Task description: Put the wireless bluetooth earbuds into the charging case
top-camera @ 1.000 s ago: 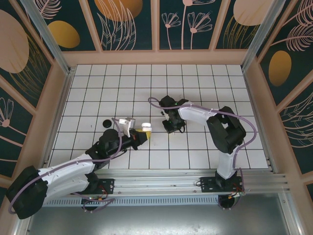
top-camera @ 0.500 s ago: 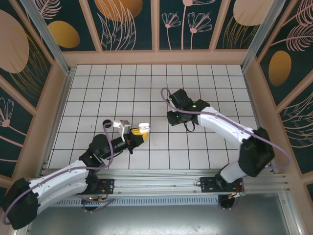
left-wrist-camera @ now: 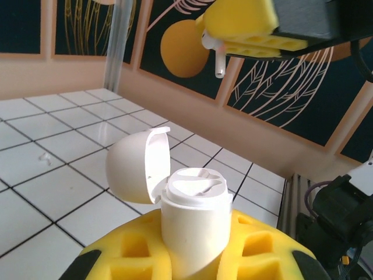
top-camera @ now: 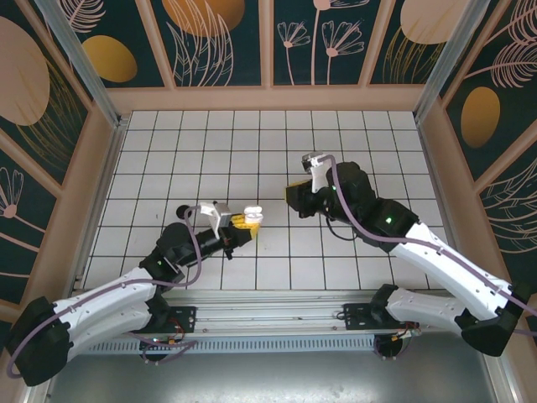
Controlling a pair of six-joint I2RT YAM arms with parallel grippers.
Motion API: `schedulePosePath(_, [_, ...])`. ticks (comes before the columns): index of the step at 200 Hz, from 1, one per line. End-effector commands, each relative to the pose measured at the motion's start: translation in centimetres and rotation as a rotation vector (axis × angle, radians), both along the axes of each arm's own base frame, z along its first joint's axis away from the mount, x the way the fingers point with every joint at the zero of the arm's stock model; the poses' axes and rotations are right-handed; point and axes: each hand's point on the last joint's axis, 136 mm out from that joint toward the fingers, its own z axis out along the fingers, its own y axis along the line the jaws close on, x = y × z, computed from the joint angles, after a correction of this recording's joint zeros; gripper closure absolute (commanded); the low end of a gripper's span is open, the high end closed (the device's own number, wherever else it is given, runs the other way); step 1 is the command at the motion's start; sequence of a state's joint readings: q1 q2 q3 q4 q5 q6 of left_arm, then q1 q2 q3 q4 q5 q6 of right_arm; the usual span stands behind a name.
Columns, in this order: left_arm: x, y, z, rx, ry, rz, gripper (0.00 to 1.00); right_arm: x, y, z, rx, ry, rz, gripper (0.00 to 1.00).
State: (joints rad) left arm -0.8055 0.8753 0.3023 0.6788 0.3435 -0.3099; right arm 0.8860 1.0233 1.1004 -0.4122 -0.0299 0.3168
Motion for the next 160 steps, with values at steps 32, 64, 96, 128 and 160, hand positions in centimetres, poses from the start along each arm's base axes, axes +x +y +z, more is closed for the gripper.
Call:
schedulePosePath(32, [-0.9,-1.5,4.1,-0.073,-0.134,-0.096,1.0,-2.5,4.3,3.0,0.119,-0.101,0.158,0.84])
schedulePosePath(64, [-1.0,-1.4,4.8,-0.095,-0.154,-0.099,1.0,-2.7,5.3,2.5,0.132,-0.092,0.18,0.84])
schedulePosePath(96, [-1.0,-1.3,5.2,-0.104,-0.166,-0.093,1.0,-2.9,5.6,2.0,0.151,-0.07,0.184,0.84])
schedulePosePath(128, [-0.9,-1.2,5.5,-0.113,-0.172,-0.081,1.0,-2.9,5.6,1.7,0.169,-0.05,0.176,0.84])
schedulePosePath(160, [-0.8,-1.2,5.5,-0.117,-0.169,-0.075,1.0,-3.3,6.2,1.2,0.189,-0.028,0.186,0.84])
